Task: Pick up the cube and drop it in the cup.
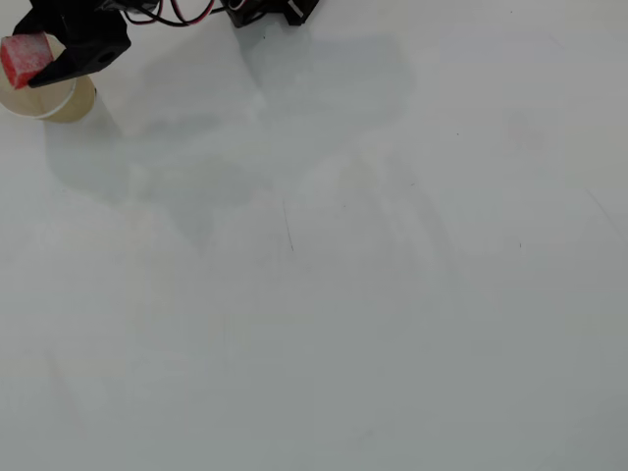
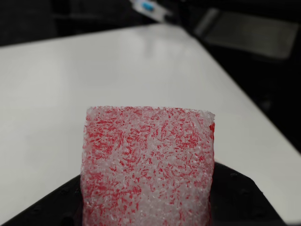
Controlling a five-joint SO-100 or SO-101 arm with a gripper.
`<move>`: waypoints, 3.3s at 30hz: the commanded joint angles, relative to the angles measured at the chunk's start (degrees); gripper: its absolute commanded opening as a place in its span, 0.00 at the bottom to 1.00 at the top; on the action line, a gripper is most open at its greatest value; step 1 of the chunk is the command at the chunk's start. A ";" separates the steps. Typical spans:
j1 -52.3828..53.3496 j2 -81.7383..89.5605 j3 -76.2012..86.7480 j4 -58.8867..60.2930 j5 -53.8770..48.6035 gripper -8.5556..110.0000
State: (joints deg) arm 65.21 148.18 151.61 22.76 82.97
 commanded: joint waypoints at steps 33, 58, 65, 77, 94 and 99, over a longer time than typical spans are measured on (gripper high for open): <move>0.26 2.90 -7.12 -0.97 -0.53 0.23; 0.09 3.25 -7.12 0.53 -1.32 0.42; -0.09 3.43 -6.94 1.14 -1.32 0.43; 0.53 4.66 -6.33 -0.44 -1.41 0.22; -5.54 6.86 -6.86 -2.20 -0.79 0.07; -13.62 8.88 -4.92 -1.67 -0.97 0.07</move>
State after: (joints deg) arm 56.60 153.81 151.61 22.24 82.09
